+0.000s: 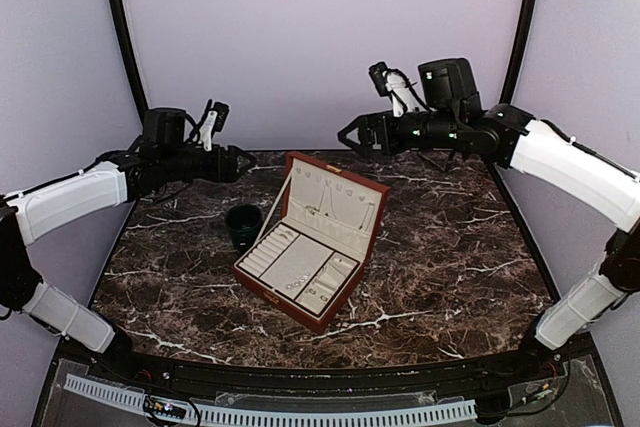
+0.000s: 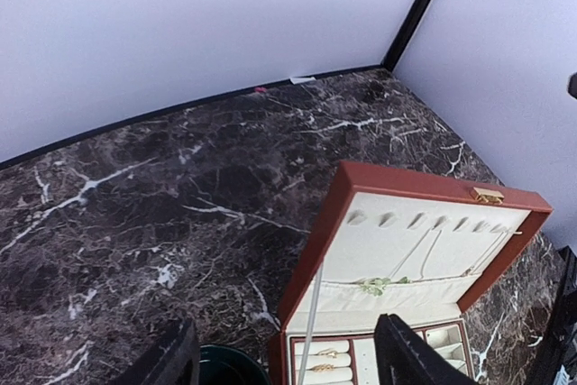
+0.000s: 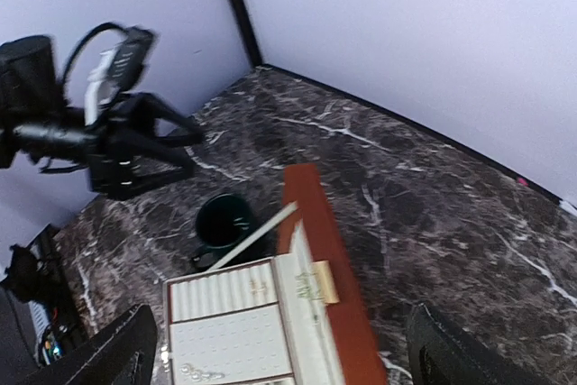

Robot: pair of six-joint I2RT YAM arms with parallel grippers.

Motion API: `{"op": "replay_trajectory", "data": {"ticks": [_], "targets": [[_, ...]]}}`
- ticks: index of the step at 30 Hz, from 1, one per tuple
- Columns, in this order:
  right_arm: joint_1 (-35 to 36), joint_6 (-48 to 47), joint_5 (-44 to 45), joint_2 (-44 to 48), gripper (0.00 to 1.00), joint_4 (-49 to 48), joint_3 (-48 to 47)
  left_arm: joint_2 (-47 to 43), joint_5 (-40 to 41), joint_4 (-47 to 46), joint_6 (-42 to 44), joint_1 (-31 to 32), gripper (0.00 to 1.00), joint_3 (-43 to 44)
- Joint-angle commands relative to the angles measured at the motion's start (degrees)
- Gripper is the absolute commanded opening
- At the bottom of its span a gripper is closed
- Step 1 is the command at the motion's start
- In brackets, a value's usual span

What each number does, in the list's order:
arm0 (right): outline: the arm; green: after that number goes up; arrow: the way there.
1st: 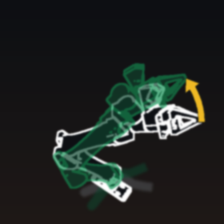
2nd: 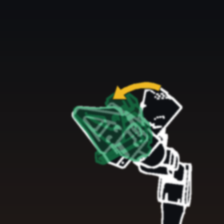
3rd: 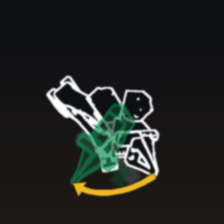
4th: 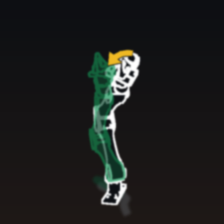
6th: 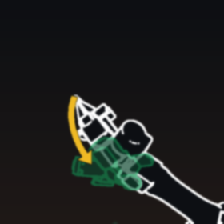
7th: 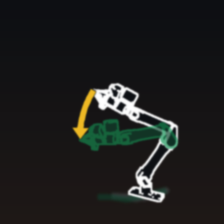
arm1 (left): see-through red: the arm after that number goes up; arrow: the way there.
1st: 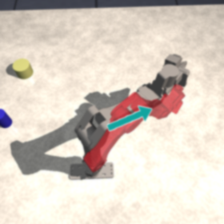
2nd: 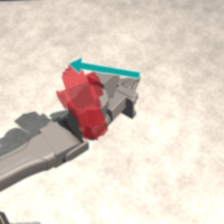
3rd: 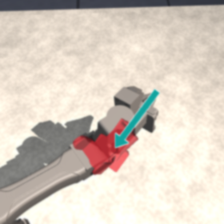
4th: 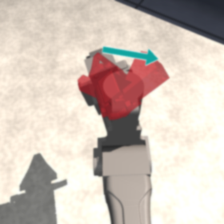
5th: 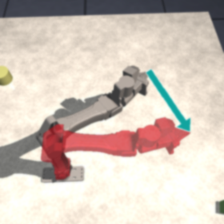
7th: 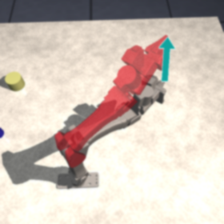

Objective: Organize the mixed jewelry
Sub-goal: Close the box lid on the jewelry box.

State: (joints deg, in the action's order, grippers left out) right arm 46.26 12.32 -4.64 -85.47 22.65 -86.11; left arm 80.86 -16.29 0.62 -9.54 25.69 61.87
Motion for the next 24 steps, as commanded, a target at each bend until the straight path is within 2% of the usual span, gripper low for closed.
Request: {"op": "replay_trajectory", "data": {"ticks": [1,4,8,13,16,24], "targets": [[-7.1,5.6,7.3,-0.6,0.98,-0.8,-1.1,-6.5,-1.6,2.2,-0.7,-3.8,0.69,-1.6],[-12.2,8.2,8.9,-2.1,0.98,-0.6,0.8,-9.1,-0.8,3.6,0.2,-6.5,0.69,-2.5],[-17.7,11.0,5.3,-4.5,0.97,-3.4,5.9,-12.5,3.9,4.3,3.0,-7.6,0.70,-4.7],[-19.4,9.7,5.7,-9.1,0.95,-3.3,8.2,-15.7,7.0,2.8,4.4,-7.6,0.70,-8.4],[-17.9,6.5,0.8,-11.7,0.93,-3.4,8.6,-15.8,7.0,2.5,4.4,-7.6,0.71,-8.9],[-5.6,-4.7,-4.3,-12.1,0.91,-2.7,10.5,-15.1,6.6,2.6,4.3,-7.6,0.71,-8.8]]}}
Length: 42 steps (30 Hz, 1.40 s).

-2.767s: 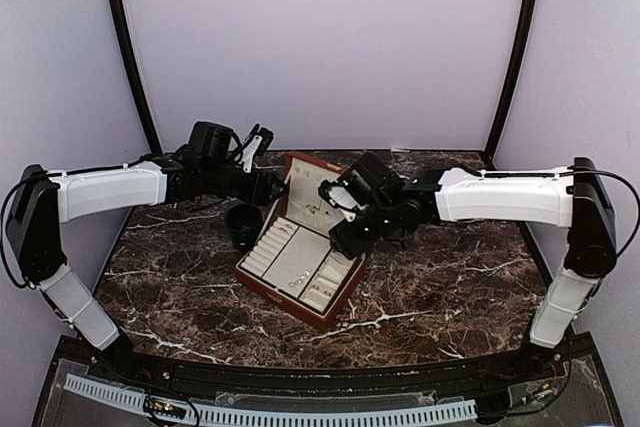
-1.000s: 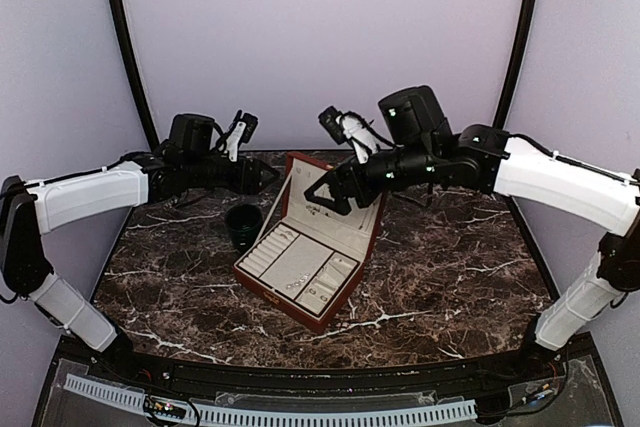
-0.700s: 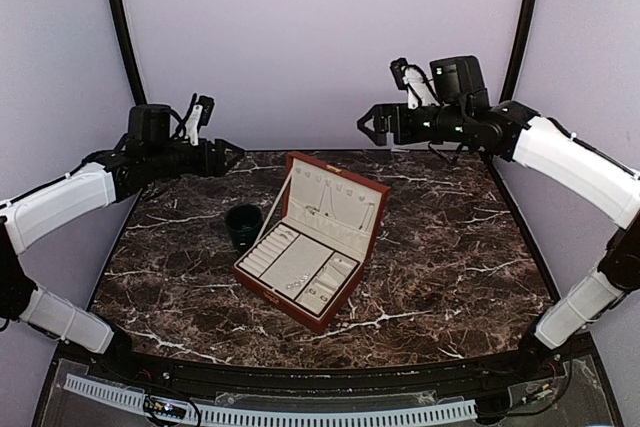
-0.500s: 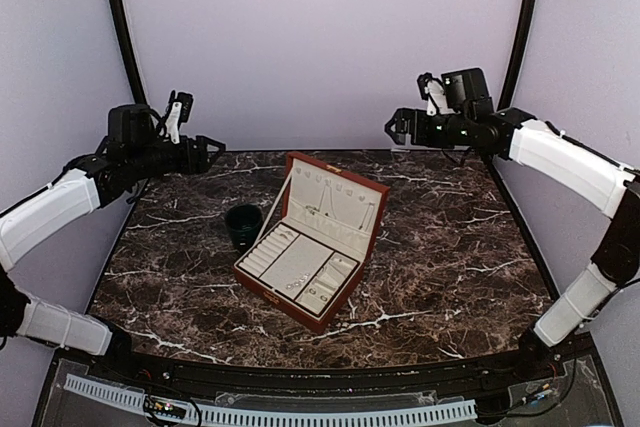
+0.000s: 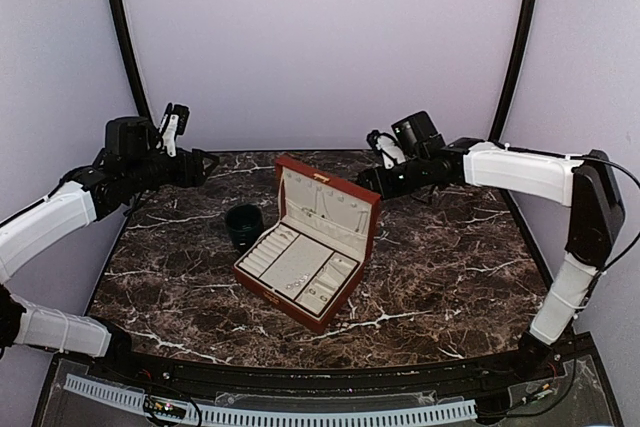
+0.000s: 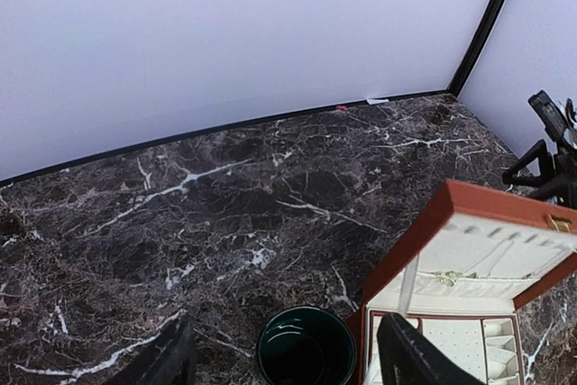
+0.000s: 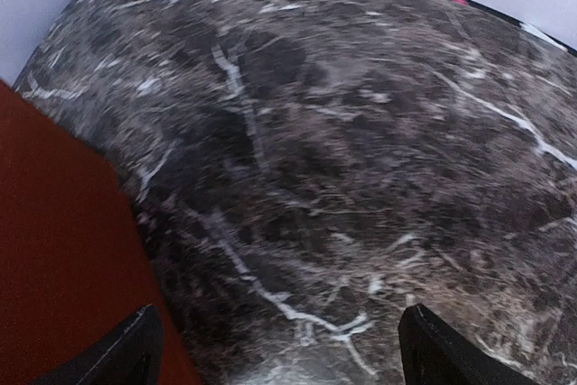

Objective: Organize the mixed jewelry
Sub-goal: Close the box lid on the jewelry box, then press the box lid onto the jewelry box.

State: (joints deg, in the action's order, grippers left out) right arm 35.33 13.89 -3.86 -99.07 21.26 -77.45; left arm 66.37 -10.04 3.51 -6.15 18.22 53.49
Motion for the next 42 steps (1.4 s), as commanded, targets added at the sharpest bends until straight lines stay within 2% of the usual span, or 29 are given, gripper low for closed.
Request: {"op": "replay_trajectory", "data": {"ticks": [1,4,11,15,17,20,24,28,35,42], "targets": [[6.8,-7.0,-6.2,2.0,0.91,-1.6,2.5,-0.8,0.4,-0.3,0.8,-0.1,0.71,-0.5],[10.8,-8.4,-7.1,3.2,0.91,-1.9,4.3,-1.1,0.3,-0.4,0.5,-0.1,0.71,-0.9],[15.6,-6.0,-1.7,5.6,0.90,-3.8,8.2,-1.5,-4.0,-0.6,-0.6,-0.1,0.71,-2.0],[17.6,-1.1,4.8,6.8,0.91,-2.6,8.6,-1.6,-9.3,0.6,-3.0,0.0,0.71,-3.8],[18.7,2.4,7.6,6.7,0.92,-0.7,8.5,-1.6,-12.9,0.5,-7.1,0.4,0.71,-5.9],[21.0,7.5,10.7,5.9,0.94,2.1,8.8,-1.4,-14.0,-0.7,-11.6,3.7,0.73,-10.4],[25.3,12.6,17.0,4.0,0.96,7.4,7.7,-0.2,-10.8,-0.3,-15.1,9.4,0.74,-14.6],[28.5,17.9,21.8,2.1,0.97,11.4,5.8,-0.2,-3.1,2.5,-16.4,12.7,0.75,-16.6],[33.0,23.7,21.6,0.0,0.98,13.6,5.4,0.2,5.1,7.4,-17.2,16.0,0.76,-17.7],[35.7,29.2,20.1,-2.8,0.97,13.7,8.7,2.2,3.6,2.9,-20.5,16.2,0.79,-22.3]]}}
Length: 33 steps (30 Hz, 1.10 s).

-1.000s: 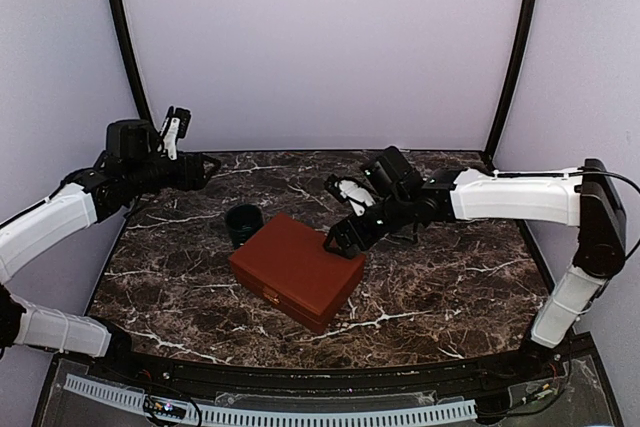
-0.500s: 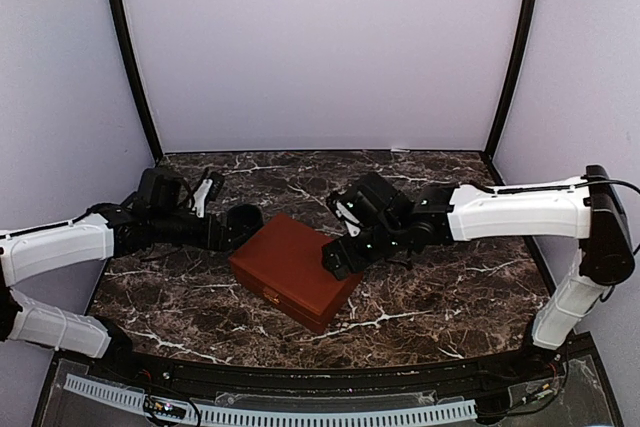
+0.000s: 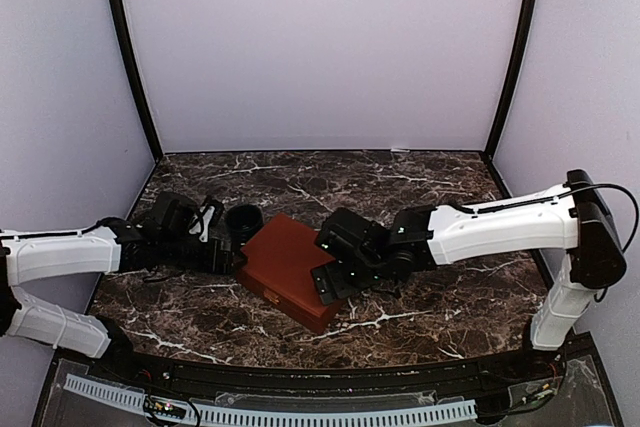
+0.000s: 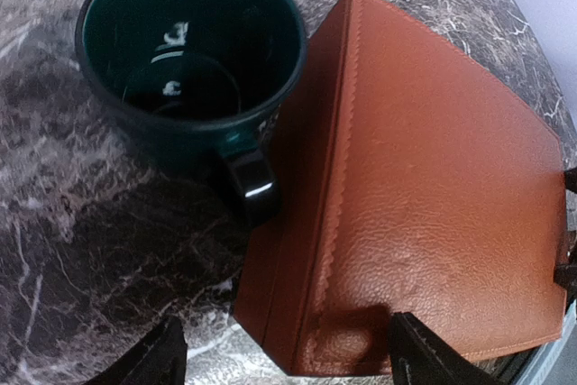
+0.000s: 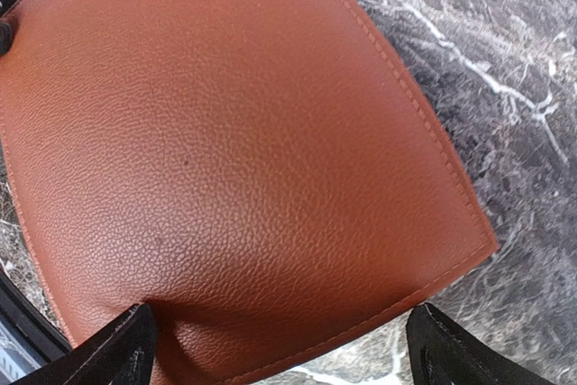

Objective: Organize the mixed jewelry
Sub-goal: Press the box lid onto the jewelry box, then reset both arms

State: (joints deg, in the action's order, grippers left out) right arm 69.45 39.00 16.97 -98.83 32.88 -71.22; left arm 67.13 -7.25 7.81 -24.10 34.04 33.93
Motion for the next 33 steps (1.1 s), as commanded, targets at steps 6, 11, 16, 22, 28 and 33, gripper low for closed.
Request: {"op": "replay_trajectory", "data": {"ticks": [6,11,16,22,28,33], "targets": [[2.8,5.5,-1.1,-5.8,0.97,0.9,5.1,3.8,1.2,-4.4,-5.6,0.4,0.78,-6.3],[3.2,5.2,0.0,-4.4,0.98,0.3,4.9,1.0,1.7,-5.2,-6.2,0.5,0.78,-7.8],[3.1,-1.2,3.5,3.0,0.99,-5.9,4.4,-6.4,3.7,-5.9,-1.2,0.5,0.78,-4.2],[-4.1,-9.2,2.8,5.5,0.99,-13.9,0.9,-8.2,6.3,-11.1,4.9,0.4,0.86,3.1],[-15.0,-15.7,-1.1,1.8,0.99,-25.9,-1.6,3.8,7.8,-13.8,9.0,-2.2,0.90,13.1],[-25.9,-16.8,-5.4,-4.4,0.99,-31.7,-3.6,10.6,1.1,-21.8,8.6,-12.3,0.90,13.4]]}}
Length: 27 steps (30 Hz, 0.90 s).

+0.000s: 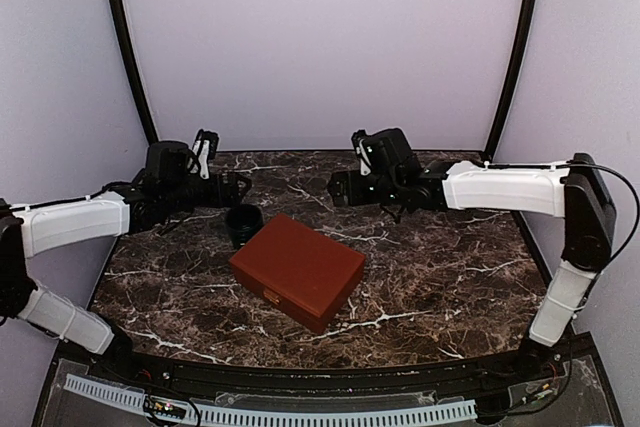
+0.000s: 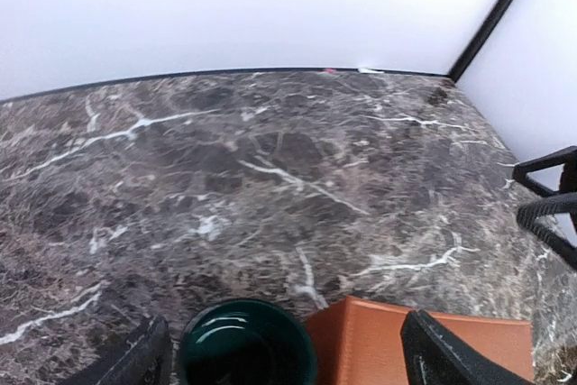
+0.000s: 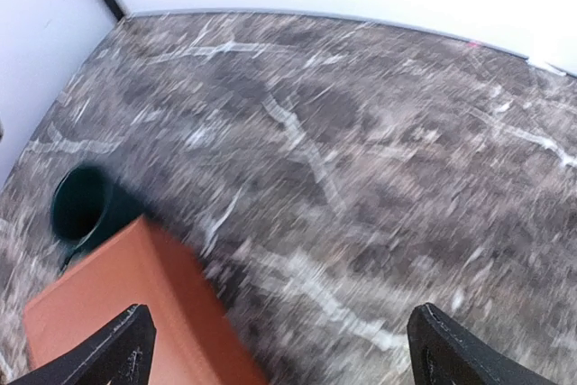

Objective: Organize the mixed jewelry
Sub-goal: Reset both arms

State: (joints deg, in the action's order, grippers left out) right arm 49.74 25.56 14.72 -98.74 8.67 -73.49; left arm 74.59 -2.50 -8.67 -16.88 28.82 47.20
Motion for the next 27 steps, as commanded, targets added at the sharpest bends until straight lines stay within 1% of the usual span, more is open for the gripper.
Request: {"op": "replay_trajectory", "data": {"ticks": [1,3,5,10,13,16,19,21,24,27], "targets": [[-8.1,-4.0,-2.8,-5.2,0.98,-7.9,-1.1,4.0,-3.9,-6.1,1.6,-9.2,0.90,-0.1],[-12.0,-4.9,-2.7,-5.5,0.99,-8.4,1.1,4.5,-3.8,-8.8,2.8,-13.2,0.91,-1.8],[-16.5,-5.2,-2.8,-4.1,0.99,-11.0,5.1,4.0,-4.1,-12.7,4.4,-17.0,0.91,-4.8],[-30.1,-6.8,-5.9,5.4,0.99,-17.6,18.8,0.1,-5.7,-20.8,2.9,-29.3,0.92,-14.3],[-37.2,-9.0,-7.4,11.8,0.99,-22.1,26.7,-3.8,-3.0,-26.3,3.7,-33.7,0.93,-20.8],[-42.7,-11.3,-8.3,18.2,0.99,-27.7,34.7,-6.4,0.3,-30.3,5.8,-35.2,0.98,-26.5],[-46.2,-13.0,-7.4,23.3,0.99,-35.5,42.0,-7.1,1.4,-34.7,8.6,-35.2,0.99,-30.4],[-47.4,-14.1,-5.3,25.7,0.99,-41.9,46.7,-6.7,1.8,-37.7,9.3,-35.2,0.99,-32.3],[-47.9,-15.7,-0.9,26.3,0.99,-49.0,51.3,-4.3,0.3,-42.0,10.2,-35.2,0.99,-33.5],[-47.9,-18.0,0.1,23.9,0.99,-57.9,55.4,-1.4,-2.4,-45.7,11.0,-35.2,0.99,-33.7]]}}
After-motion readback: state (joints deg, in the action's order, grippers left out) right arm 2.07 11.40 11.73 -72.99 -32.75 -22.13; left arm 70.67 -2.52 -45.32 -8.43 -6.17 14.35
